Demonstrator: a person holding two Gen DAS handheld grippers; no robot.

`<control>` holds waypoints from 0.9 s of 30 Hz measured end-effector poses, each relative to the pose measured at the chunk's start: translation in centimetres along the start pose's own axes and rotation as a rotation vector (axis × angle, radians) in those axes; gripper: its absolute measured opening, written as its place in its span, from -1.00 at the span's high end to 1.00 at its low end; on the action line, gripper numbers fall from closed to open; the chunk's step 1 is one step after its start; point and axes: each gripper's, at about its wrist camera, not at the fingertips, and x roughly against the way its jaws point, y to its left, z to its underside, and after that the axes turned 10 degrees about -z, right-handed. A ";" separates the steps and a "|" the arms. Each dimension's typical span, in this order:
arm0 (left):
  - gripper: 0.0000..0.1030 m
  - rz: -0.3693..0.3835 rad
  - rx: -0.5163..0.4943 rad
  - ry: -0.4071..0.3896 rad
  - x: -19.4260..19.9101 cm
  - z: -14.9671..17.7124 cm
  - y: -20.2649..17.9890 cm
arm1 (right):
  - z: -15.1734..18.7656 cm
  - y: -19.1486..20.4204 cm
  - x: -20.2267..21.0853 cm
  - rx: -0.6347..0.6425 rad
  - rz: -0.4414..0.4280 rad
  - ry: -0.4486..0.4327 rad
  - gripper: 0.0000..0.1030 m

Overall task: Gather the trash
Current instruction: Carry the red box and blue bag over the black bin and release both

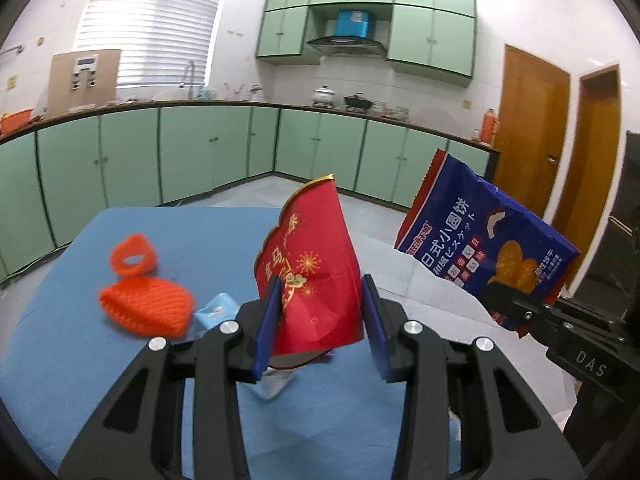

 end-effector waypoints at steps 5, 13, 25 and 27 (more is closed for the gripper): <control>0.27 0.058 -0.034 -0.004 -0.1 -0.1 -3.1 | 0.1 -2.1 2.4 -0.025 0.063 -0.026 0.86; 0.27 0.178 -0.100 0.000 -0.5 0.3 -9.4 | 1.3 -5.6 6.2 -0.084 0.177 -0.051 0.86; 0.27 0.383 -0.232 0.074 -3.4 3.8 -20.0 | 4.9 -12.5 10.6 -0.239 0.378 -0.038 0.86; 0.27 0.400 -0.245 0.096 -4.3 4.3 -21.1 | 5.7 -13.8 11.0 -0.265 0.401 -0.023 0.86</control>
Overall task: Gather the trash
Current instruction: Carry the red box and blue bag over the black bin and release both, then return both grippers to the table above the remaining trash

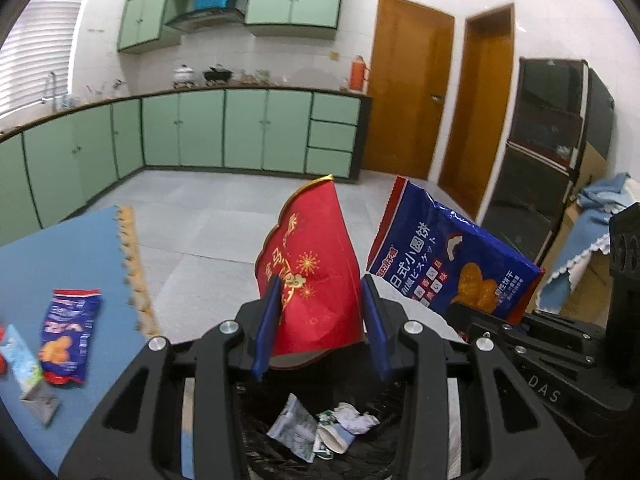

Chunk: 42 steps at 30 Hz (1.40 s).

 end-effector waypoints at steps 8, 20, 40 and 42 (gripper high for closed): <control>0.21 0.052 -0.030 0.083 -3.3 0.8 -1.0 | 1.2 -3.1 -0.6 -0.058 0.058 0.028 0.64; -0.05 0.080 0.019 0.072 -2.6 -0.2 -0.4 | 1.1 -3.1 0.7 -0.051 0.111 -0.009 -0.11; -0.55 -0.485 0.179 0.011 6.2 1.6 18.3 | -1.5 10.3 -5.3 0.120 -0.102 -0.028 -0.86; -0.55 -0.520 0.204 0.046 6.0 2.3 19.9 | -1.4 11.6 -6.4 0.127 -0.127 -0.016 -0.86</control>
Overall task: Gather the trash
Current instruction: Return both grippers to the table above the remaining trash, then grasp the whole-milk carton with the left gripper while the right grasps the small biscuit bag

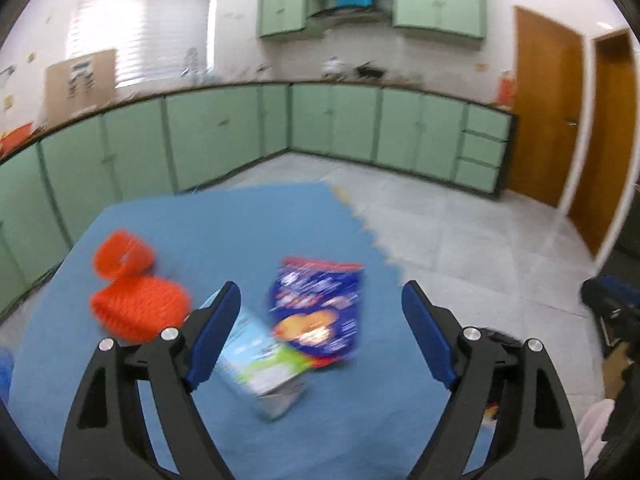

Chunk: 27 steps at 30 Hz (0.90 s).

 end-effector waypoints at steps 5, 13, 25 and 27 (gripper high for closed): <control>-0.55 -0.058 0.018 0.068 -2.2 1.6 1.3 | 0.6 1.7 -1.7 0.030 -0.021 0.035 -0.86; -0.55 -0.078 0.039 0.102 -4.0 3.2 1.4 | 1.7 2.5 -3.5 0.055 -0.043 0.046 -0.86; -0.45 -0.081 0.101 0.218 -6.5 3.7 3.7 | 2.3 3.8 -7.3 0.060 -0.090 0.091 -0.86; -0.38 -0.083 0.097 0.219 -6.4 3.8 4.1 | 2.5 4.0 -7.7 0.063 -0.097 0.103 -0.86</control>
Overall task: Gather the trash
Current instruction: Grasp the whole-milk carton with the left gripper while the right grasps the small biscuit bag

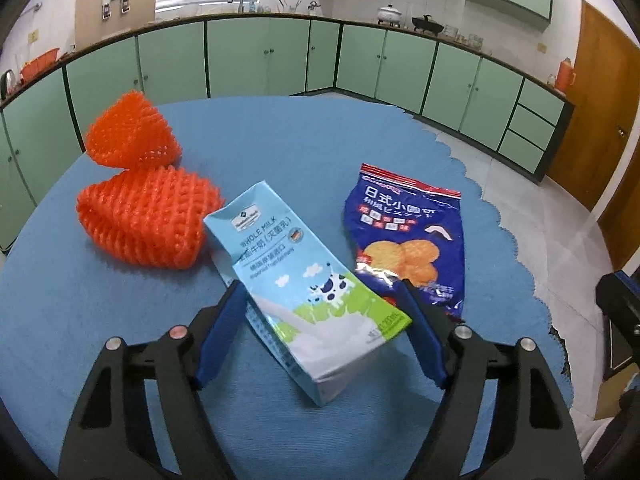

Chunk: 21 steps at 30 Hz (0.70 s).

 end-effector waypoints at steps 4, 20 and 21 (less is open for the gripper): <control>-0.20 -0.002 0.008 0.013 0.2 0.0 1.5 | 0.2 0.3 -0.8 0.007 -0.010 0.020 -0.86; -0.12 0.008 0.071 0.058 -1.8 -1.7 4.3 | 0.1 3.7 -4.8 0.050 -0.045 0.130 -0.79; -0.07 0.014 0.076 0.056 -1.9 -1.7 4.6 | -0.1 3.9 -5.1 0.051 -0.050 0.135 -0.77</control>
